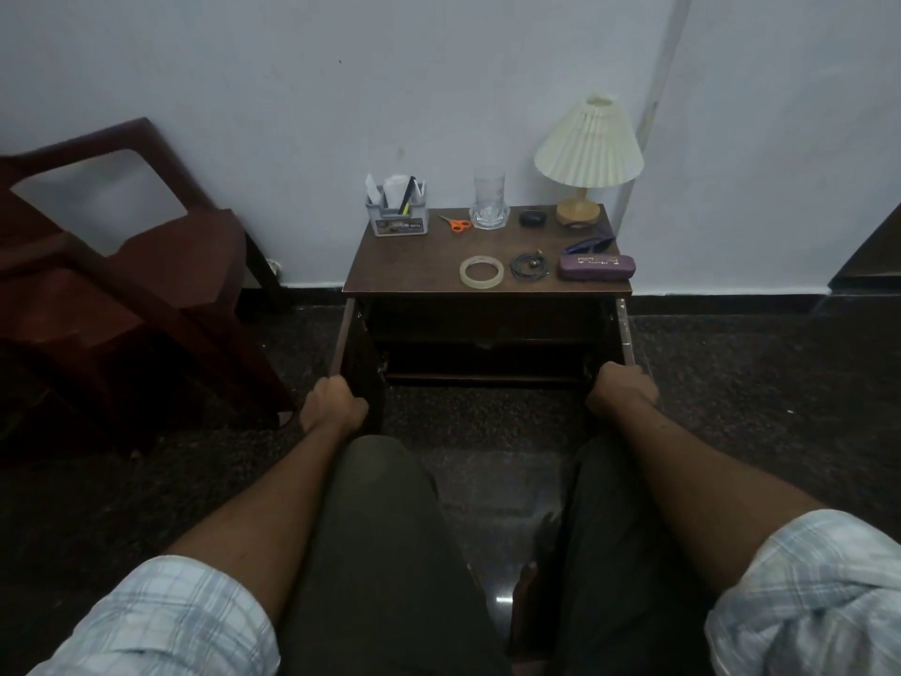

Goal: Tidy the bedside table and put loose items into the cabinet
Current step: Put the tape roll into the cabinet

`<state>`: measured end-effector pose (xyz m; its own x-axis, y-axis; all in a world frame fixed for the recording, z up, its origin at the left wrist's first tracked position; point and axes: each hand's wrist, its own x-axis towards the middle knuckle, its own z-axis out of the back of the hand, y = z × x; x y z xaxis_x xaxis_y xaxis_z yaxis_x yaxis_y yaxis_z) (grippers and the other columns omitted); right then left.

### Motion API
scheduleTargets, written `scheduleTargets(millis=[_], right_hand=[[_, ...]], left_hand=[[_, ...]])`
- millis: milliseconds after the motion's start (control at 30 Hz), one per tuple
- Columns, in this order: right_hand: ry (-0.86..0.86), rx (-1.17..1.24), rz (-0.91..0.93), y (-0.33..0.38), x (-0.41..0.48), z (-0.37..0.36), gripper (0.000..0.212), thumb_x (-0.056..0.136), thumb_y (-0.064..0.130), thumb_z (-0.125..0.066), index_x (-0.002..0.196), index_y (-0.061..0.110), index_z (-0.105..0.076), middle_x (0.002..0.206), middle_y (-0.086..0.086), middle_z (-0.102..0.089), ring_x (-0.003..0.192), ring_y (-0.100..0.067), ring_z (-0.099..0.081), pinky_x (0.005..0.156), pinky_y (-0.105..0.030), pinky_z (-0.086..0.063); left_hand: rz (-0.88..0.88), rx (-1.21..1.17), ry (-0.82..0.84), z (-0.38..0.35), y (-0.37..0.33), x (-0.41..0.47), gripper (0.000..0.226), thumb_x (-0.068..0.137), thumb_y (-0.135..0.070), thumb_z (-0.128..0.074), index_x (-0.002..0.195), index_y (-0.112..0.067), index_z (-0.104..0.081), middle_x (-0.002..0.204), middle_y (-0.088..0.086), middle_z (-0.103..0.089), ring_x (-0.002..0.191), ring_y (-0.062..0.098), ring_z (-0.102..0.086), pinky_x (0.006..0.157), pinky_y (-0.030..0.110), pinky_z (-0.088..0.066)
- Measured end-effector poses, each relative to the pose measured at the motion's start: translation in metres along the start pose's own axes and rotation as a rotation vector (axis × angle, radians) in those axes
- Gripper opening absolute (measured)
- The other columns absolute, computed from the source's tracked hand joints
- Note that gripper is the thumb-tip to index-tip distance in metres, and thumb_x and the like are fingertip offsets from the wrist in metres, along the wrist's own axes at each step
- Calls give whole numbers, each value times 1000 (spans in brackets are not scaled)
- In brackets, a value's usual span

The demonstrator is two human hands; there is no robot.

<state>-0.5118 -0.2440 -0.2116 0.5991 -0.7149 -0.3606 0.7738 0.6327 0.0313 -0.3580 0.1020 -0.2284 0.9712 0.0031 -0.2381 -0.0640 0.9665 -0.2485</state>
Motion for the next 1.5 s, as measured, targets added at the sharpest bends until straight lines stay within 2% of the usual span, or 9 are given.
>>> scheduleTargets(millis=[100,233,333,467,567,733,1000,1167,1500], right_hand=[[-24,31,82,10,-6,8,34,89,28,-68,120,16,-61,124,-16,-56,110,-30,-60,91,-43,-57],[35,86,202,30,-8,23,54,85,38,-72,131,16,-54,135,-16,-49,122,-32,-52,99,-44,-51],[53,90,288,48,-6,31,62,85,40,-73,137,17,-49,139,-16,-46,126,-33,-49,100,-45,-50],[80,111,385,71,3,41,61,87,38,-72,140,19,-47,141,-13,-45,128,-31,-48,102,-46,-50],[70,138,454,88,13,45,61,88,37,-71,141,19,-47,141,-12,-45,127,-30,-49,103,-46,-50],[36,279,531,113,44,41,57,90,34,-70,142,20,-48,141,-9,-47,125,-25,-53,103,-43,-50],[-30,826,339,164,125,31,39,91,26,-68,126,8,-62,116,-9,-70,113,-25,-65,97,-36,-52],[-135,831,207,192,171,23,53,87,38,-72,128,6,-63,123,-15,-69,117,-31,-63,96,-34,-49],[-186,696,128,207,203,16,34,86,37,-70,105,9,-72,105,-10,-72,95,-26,-68,71,-30,-49]], left_hand=[[-95,-70,-8,5,-15,-6,48,91,-27,-64,136,-13,-55,134,12,-59,121,29,-59,95,42,-52],[-213,-114,-22,7,-37,-10,47,91,-28,-62,135,-12,-55,133,12,-59,120,29,-58,97,42,-52],[-284,-136,-22,4,-53,-7,49,91,-29,-63,137,-14,-54,132,10,-60,118,27,-59,93,42,-52],[-340,-226,9,1,-79,3,53,90,-28,-66,140,-18,-50,134,6,-56,104,12,-56,77,29,-45],[-384,-295,72,-1,-96,18,53,88,-28,-67,138,-23,-49,135,1,-54,101,6,-51,77,26,-45],[-409,-364,78,-12,-129,51,52,88,-26,-68,137,-23,-52,136,1,-56,120,16,-57,85,27,-45],[-313,-545,77,-35,-183,124,45,89,-23,-66,132,-15,-59,132,5,-63,120,20,-60,99,32,-48],[-286,-591,24,-45,-210,163,50,90,-20,-64,138,-11,-54,141,8,-55,129,24,-54,108,35,-44],[-303,-565,25,-61,-241,203,32,89,-27,-62,117,-12,-70,124,7,-60,112,25,-61,101,40,-49]])
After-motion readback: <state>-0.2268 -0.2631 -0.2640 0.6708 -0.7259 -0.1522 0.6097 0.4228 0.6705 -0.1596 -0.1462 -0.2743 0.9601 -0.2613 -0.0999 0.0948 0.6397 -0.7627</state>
